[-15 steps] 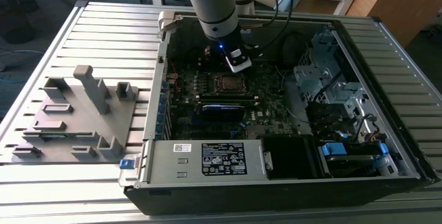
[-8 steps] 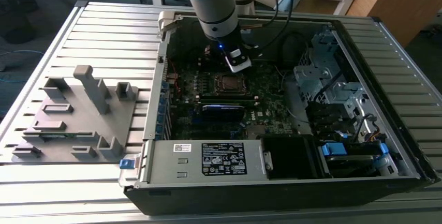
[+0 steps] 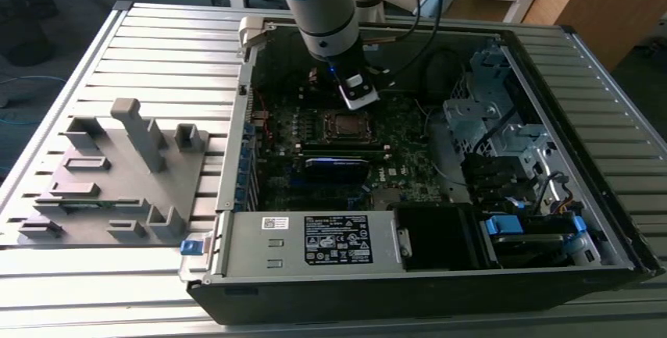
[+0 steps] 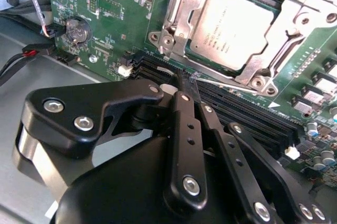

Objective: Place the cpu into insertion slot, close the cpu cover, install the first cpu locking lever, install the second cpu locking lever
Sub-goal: 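Install the first cpu locking lever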

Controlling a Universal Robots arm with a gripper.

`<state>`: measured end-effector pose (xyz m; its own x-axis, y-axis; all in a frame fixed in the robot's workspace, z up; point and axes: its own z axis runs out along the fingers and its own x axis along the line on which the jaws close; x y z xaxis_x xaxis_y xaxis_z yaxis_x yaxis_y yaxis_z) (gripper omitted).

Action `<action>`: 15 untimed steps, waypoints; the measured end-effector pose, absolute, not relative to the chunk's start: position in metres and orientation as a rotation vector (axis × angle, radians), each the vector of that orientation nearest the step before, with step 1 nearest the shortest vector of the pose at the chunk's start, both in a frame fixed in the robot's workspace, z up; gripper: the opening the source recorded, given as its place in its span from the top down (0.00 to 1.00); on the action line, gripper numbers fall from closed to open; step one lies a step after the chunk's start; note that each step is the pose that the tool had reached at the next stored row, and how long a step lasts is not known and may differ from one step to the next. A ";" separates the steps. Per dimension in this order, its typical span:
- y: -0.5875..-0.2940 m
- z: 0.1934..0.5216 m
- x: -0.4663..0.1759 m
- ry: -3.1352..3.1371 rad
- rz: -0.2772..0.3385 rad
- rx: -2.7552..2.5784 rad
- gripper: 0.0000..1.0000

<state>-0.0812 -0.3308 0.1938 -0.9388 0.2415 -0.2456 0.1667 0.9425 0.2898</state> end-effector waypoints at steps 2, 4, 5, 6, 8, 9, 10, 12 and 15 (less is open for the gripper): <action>-0.331 0.194 -0.081 2.816 0.384 0.310 0.89; -0.331 0.194 -0.081 2.814 0.382 0.322 0.89; -0.331 0.193 -0.081 2.814 0.382 0.326 0.89; -0.331 0.193 -0.081 2.813 0.381 0.330 0.89; -0.330 0.193 -0.082 2.812 0.380 0.336 0.89; -0.330 0.192 -0.082 2.811 0.380 0.339 0.89; -0.330 0.192 -0.082 2.811 0.380 0.340 0.89; -0.330 0.192 -0.082 2.811 0.380 0.342 0.89; -0.330 0.191 -0.082 2.810 0.386 0.343 0.89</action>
